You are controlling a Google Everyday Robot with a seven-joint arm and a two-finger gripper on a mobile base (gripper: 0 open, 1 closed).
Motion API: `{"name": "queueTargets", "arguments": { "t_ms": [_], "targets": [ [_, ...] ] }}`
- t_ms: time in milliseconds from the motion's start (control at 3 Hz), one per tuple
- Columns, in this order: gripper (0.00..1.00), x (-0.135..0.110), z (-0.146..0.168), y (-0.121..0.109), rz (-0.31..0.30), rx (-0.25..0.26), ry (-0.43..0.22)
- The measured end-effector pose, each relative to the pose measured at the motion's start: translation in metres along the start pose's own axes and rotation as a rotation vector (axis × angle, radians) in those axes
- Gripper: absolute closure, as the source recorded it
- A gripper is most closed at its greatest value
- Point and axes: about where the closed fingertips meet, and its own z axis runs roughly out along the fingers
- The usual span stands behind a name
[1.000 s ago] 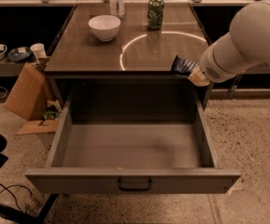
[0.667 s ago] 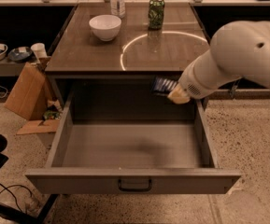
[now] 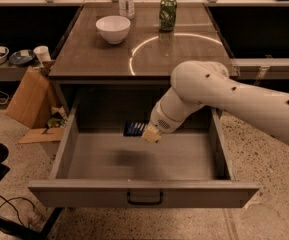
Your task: Place rxbar blueberry into top drawer
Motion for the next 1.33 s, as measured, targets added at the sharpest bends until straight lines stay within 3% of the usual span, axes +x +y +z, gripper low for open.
{"name": "queueTargets", "arguments": {
  "t_ms": [333,1333],
  "targets": [
    [0.86,-0.0047,0.0533,0.0131,0.012,-0.09,0.044],
    [0.16,-0.0066,0.0615,0.0163,0.012,-0.105,0.048]
  ]
}}
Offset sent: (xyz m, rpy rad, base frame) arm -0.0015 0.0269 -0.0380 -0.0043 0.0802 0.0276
